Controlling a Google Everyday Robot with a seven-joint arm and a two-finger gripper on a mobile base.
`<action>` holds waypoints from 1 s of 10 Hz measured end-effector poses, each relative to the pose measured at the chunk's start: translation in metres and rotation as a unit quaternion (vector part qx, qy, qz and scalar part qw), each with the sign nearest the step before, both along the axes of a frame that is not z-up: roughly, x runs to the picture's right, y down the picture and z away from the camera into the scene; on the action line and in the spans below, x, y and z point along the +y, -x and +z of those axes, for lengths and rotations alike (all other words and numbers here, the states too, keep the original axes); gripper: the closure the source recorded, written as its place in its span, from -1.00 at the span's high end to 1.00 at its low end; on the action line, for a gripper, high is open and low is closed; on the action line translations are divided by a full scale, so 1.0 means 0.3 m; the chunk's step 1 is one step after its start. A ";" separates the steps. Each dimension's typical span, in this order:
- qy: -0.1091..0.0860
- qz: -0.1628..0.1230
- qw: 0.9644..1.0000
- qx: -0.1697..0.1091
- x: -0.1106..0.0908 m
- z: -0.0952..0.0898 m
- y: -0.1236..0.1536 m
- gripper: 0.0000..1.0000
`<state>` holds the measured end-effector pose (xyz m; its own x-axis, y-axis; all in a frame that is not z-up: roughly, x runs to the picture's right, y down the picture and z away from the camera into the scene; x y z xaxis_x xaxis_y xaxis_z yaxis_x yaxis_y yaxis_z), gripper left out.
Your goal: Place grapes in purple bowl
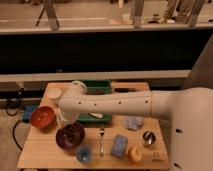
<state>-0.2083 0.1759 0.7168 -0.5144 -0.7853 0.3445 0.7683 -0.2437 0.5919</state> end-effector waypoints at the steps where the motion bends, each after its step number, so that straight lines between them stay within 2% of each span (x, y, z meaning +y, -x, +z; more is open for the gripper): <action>1: 0.000 0.000 1.000 -0.001 0.002 -0.001 -0.002 -0.07; 2: -0.001 0.000 1.000 -0.002 0.004 0.000 -0.002 -0.20; 3: -0.001 0.001 1.000 -0.003 0.004 0.000 -0.004 -0.24; 6: -0.001 0.003 1.000 -0.005 0.009 0.003 -0.015 0.02; 9: -0.002 0.005 1.000 -0.007 0.013 0.004 -0.024 -0.22; 10: -0.002 0.005 1.000 -0.009 0.014 0.004 -0.023 -0.17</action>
<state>-0.2013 0.1802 0.7180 -0.5128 -0.7918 0.3320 0.7600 -0.2387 0.6045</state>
